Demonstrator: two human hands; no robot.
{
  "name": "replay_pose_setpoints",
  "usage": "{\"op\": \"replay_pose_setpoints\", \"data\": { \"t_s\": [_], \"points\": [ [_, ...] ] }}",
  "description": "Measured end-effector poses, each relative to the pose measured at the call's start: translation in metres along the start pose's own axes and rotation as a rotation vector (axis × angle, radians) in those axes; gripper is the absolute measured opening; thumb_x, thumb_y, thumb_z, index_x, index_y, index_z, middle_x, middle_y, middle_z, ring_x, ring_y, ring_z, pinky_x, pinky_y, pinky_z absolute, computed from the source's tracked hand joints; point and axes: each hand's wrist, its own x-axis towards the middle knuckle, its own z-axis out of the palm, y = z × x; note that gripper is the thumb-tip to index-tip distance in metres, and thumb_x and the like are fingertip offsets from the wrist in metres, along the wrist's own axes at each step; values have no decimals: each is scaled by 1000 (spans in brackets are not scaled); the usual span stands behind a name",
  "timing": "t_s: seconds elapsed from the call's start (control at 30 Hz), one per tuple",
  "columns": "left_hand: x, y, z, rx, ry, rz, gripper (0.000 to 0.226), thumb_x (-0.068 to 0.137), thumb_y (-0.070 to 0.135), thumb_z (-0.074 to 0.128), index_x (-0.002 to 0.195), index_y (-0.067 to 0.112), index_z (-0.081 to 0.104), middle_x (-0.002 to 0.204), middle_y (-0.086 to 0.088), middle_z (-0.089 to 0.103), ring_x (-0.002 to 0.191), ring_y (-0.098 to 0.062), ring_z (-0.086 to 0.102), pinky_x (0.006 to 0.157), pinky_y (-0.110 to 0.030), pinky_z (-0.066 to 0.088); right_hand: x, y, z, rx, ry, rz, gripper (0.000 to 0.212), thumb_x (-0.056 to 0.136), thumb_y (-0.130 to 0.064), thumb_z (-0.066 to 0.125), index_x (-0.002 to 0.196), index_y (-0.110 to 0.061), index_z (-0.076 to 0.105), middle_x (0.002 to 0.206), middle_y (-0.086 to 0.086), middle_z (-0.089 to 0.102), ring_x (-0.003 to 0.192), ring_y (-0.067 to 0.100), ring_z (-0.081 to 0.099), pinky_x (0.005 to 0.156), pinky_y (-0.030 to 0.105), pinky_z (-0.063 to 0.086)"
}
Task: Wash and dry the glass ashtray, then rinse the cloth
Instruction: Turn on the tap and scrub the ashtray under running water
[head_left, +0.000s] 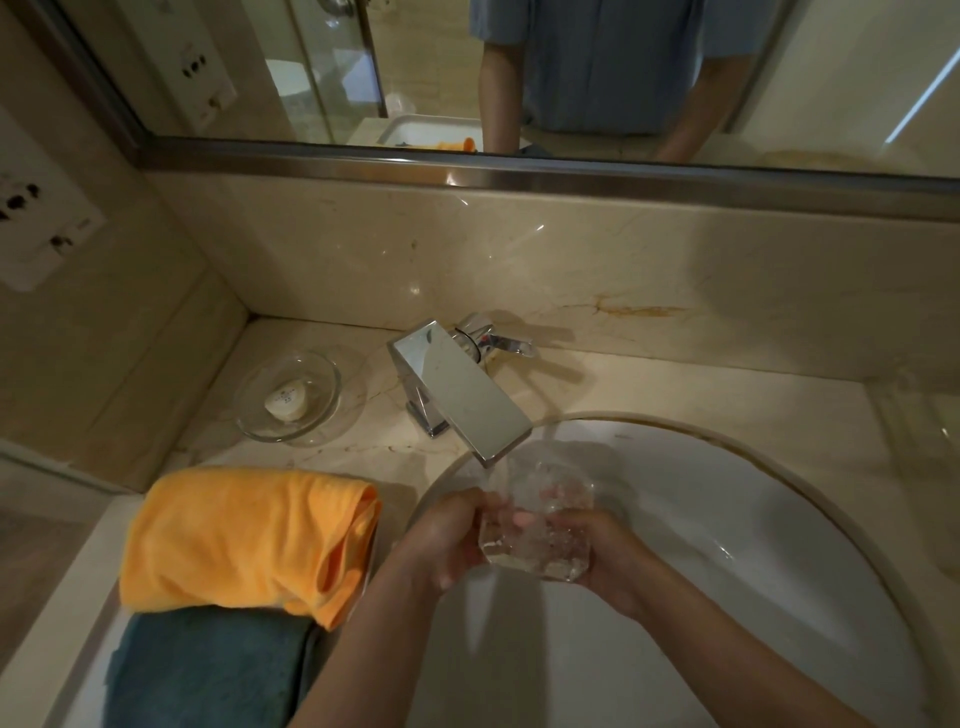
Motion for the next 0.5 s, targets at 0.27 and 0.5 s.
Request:
{"op": "replay_pose_setpoints", "data": {
  "t_s": [0.27,0.5],
  "points": [
    [-2,-1,17,14,17,205,22,93,12,47,85,18,67,75,0,74,72,-17,69,66,-28,56,-5,0,3,-123,-83,28,30,88,1,44,106,-13,63,77,1,75,67,15,71,59,29,55],
    [11,-19,19,-16,171,258,11,87,17,60,86,7,65,72,-6,73,67,-23,69,54,-23,54,-8,4,11,-300,60,-70,29,82,-4,61,107,-20,62,74,-6,76,66,16,73,62,31,58]
  ]
}}
